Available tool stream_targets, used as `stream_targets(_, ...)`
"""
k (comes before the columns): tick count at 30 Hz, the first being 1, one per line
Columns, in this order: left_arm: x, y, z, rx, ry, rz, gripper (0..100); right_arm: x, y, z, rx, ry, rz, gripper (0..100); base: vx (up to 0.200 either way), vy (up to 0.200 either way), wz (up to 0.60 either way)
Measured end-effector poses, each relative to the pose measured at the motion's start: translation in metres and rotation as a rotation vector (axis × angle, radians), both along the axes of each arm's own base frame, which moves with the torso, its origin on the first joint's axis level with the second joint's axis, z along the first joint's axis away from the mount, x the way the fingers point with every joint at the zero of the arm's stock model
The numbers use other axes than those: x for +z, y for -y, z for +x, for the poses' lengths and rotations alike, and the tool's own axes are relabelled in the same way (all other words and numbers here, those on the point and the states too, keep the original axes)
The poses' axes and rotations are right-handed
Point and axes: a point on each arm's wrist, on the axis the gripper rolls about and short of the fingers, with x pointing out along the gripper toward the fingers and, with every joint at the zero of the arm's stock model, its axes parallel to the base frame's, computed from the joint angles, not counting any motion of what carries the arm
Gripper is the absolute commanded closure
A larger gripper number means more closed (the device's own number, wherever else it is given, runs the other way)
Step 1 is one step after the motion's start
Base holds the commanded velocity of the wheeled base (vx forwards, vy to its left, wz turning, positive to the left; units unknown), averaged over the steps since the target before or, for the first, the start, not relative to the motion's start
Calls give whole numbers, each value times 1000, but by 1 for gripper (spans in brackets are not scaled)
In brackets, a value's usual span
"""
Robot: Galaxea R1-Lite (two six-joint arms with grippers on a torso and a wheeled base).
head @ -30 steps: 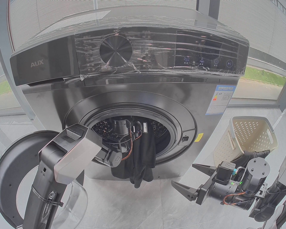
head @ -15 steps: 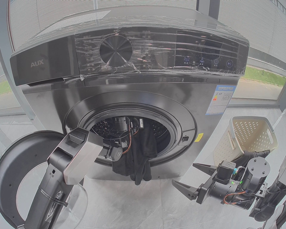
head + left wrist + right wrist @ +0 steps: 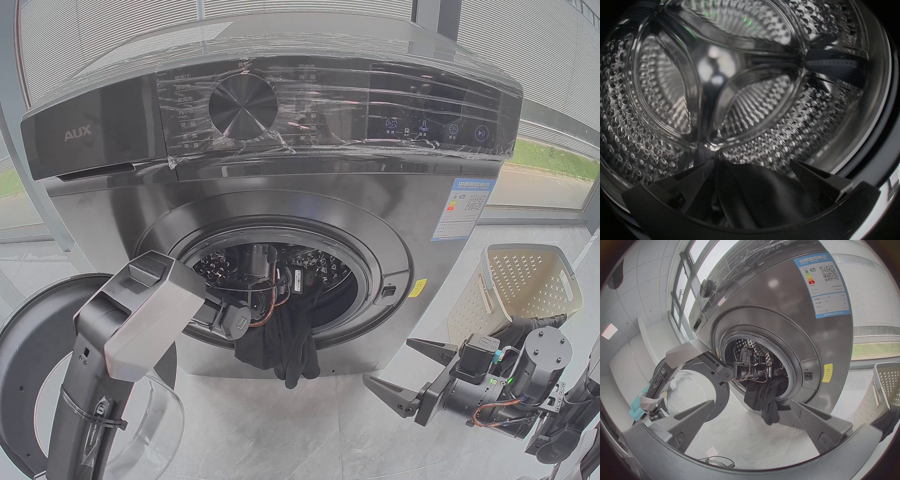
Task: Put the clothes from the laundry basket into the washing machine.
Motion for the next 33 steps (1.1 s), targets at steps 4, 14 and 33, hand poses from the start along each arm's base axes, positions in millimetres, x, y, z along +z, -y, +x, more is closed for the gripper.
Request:
stream_targets(4, 4, -1, -20, -71, -95, 30, 0, 0, 1, -1, -1, -1, -1, 0, 0, 0, 0)
stream_targets(14, -5, -9, -47, -132, -203, 88, 0, -1, 0, -1, 4, -4, -2, 0, 0, 0, 0)
stream_targets(33, -25, -16, -53, -128, -258, 171, 100, -2, 0, -3, 9, -8, -5, 0, 0, 0, 0)
